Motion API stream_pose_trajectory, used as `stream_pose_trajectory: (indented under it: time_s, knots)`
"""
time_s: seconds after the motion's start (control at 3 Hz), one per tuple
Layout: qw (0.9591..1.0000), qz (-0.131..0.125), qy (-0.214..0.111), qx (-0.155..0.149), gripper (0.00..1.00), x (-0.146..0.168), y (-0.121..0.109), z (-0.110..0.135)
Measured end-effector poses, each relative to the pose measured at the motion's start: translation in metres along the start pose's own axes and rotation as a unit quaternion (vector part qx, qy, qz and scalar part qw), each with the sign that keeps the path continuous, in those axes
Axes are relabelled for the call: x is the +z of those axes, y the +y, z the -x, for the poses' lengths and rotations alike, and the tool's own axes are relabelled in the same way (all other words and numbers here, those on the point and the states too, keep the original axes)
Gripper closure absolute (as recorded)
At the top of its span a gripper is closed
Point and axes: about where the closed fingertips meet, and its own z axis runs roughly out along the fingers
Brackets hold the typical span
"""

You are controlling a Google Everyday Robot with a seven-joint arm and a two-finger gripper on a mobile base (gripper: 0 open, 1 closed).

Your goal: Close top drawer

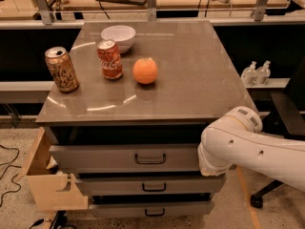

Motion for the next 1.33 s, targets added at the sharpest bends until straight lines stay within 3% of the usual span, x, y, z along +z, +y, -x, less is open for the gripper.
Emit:
stream_pose_trajectory:
  time_s: [0.67, 1.0, 1.33]
  knots:
    - [0.9989, -0.002, 0.008, 0.047, 1.00, -0.024, 0.017, -0.023]
    - [0.9982, 0.000, 0.002, 0.060, 1.00, -0.024, 0.022, -0.028]
    - [0.9983, -0.002, -0.010, 0.057, 1.00, -0.013, 0.011, -0.022]
